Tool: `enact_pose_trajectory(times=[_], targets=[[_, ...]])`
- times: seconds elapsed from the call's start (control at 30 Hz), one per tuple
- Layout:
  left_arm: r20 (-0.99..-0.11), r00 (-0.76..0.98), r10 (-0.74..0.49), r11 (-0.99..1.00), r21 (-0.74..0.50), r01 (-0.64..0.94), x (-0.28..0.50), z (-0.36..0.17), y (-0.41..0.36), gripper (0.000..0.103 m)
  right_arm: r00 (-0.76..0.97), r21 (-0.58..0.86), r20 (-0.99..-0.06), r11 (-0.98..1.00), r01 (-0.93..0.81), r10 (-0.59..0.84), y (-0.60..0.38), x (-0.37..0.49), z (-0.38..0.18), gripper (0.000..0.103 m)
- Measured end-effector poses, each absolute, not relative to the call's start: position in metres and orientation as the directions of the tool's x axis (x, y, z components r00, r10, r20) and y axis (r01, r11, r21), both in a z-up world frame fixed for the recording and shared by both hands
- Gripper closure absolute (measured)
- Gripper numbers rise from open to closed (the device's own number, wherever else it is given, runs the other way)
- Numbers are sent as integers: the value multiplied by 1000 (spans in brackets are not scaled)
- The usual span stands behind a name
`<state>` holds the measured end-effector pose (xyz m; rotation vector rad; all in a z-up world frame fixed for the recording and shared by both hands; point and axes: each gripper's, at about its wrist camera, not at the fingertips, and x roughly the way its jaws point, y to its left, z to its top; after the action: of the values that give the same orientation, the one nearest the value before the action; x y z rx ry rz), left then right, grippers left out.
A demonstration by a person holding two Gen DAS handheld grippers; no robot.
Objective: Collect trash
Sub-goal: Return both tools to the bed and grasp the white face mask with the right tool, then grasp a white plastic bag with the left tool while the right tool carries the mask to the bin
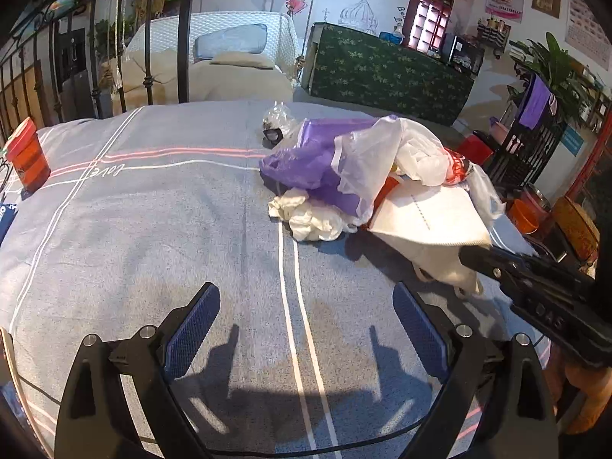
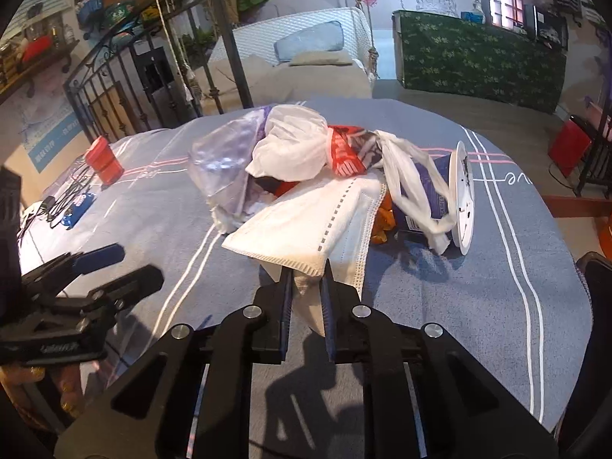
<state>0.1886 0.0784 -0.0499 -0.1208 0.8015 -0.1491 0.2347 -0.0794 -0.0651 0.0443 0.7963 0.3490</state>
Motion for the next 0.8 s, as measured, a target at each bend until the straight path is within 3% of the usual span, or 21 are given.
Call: enact_pose_trajectory(times=[0.23,0.47,0.8], targets=[[-656,734,-175,984,-132,117,211,-36,75,13,667,186,-665,940,-287,335,-100,204,-47,89],[-664,728,-172,980,-44,192,249,-33,45,13,708,182,-646,958,-221,286,-129,183,-39,89],[-630,699,-338,932,-120,342,230,-31,-3,13,746,158,-633,978,-138,208,-167,156,-33,89]])
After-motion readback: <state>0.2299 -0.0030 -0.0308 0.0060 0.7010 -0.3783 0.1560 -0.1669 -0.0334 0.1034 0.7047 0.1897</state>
